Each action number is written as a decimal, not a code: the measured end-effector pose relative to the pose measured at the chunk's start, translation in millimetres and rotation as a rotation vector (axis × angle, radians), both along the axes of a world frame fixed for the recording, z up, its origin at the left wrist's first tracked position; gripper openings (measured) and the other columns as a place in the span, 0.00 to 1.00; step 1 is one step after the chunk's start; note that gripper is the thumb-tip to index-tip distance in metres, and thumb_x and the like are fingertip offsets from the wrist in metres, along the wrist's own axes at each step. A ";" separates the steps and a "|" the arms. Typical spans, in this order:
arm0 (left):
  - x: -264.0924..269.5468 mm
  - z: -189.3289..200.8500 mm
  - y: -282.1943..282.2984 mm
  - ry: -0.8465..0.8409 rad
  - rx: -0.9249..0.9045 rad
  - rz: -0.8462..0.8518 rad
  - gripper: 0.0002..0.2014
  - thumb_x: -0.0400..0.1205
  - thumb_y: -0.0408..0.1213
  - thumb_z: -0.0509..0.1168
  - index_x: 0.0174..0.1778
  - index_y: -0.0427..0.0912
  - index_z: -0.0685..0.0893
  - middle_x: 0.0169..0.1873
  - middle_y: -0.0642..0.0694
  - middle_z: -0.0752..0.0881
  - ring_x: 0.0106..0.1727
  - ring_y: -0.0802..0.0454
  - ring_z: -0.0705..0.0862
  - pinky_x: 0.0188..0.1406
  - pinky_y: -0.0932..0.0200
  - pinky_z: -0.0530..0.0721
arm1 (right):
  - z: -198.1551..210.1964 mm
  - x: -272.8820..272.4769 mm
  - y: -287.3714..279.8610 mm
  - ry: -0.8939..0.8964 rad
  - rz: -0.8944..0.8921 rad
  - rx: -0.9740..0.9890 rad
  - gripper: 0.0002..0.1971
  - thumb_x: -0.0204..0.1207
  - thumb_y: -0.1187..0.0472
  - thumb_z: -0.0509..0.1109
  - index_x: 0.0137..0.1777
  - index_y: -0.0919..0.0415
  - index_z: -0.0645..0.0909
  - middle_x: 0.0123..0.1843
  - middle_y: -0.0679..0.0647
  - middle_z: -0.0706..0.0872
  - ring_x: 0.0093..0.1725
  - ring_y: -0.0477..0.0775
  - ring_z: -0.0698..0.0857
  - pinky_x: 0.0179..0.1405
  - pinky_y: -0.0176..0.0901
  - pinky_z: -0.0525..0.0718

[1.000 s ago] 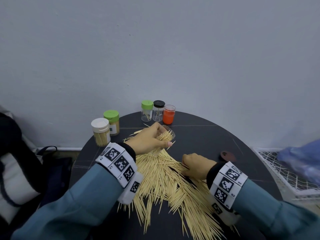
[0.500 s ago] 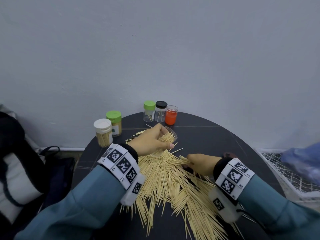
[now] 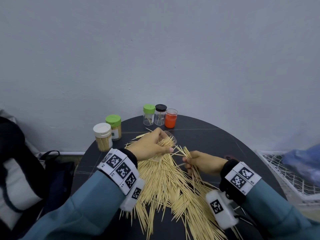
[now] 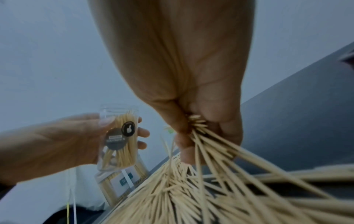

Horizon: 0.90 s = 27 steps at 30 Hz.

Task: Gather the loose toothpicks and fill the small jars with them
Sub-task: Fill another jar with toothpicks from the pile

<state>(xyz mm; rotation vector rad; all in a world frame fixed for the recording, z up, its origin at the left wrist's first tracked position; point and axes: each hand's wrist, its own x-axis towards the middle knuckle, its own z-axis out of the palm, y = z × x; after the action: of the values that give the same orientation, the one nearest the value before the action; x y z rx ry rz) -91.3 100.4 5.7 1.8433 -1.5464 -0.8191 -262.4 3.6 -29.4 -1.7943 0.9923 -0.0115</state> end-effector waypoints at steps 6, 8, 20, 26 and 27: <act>0.3 0.1 0.0 0.038 -0.009 -0.005 0.21 0.78 0.44 0.70 0.64 0.46 0.70 0.48 0.56 0.78 0.43 0.62 0.79 0.38 0.68 0.77 | 6.9 10.1 -3.0 -0.320 -0.135 0.150 0.15 0.86 0.70 0.47 0.40 0.60 0.68 0.29 0.51 0.68 0.28 0.46 0.67 0.27 0.33 0.70; 0.9 -0.7 0.0 0.039 -0.011 0.000 0.22 0.78 0.45 0.70 0.63 0.46 0.70 0.51 0.53 0.78 0.45 0.60 0.80 0.41 0.65 0.78 | 13.1 15.6 -4.1 -0.411 -0.170 0.140 0.15 0.86 0.70 0.46 0.39 0.59 0.67 0.28 0.51 0.67 0.26 0.44 0.67 0.25 0.32 0.67; 0.8 -6.6 -2.5 0.028 -0.008 -0.014 0.21 0.77 0.45 0.72 0.61 0.47 0.72 0.63 0.49 0.78 0.53 0.55 0.78 0.54 0.57 0.79 | 60.9 53.2 0.4 -1.115 -0.279 0.130 0.15 0.86 0.70 0.44 0.40 0.59 0.66 0.22 0.43 0.71 0.21 0.39 0.68 0.22 0.27 0.67; 2.3 -6.8 -3.4 0.024 -0.035 -0.025 0.20 0.77 0.44 0.72 0.60 0.47 0.71 0.58 0.52 0.77 0.51 0.58 0.77 0.50 0.61 0.76 | 55.9 64.4 4.6 -1.228 -0.293 0.137 0.15 0.86 0.69 0.45 0.40 0.59 0.67 0.23 0.43 0.72 0.23 0.40 0.68 0.24 0.29 0.68; 2.5 -6.8 -4.1 0.037 -0.047 -0.025 0.20 0.77 0.43 0.72 0.59 0.47 0.71 0.54 0.53 0.77 0.47 0.61 0.76 0.45 0.63 0.75 | 53.4 65.2 4.8 -1.230 -0.300 0.141 0.15 0.86 0.70 0.45 0.40 0.60 0.67 0.24 0.44 0.72 0.24 0.40 0.69 0.26 0.30 0.69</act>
<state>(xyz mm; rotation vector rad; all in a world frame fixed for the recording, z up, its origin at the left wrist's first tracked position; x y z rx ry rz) -88.7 96.4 -1.1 1.7693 -1.5559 -0.8168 -197.2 8.4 23.9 -1.1272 0.3103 -1.0652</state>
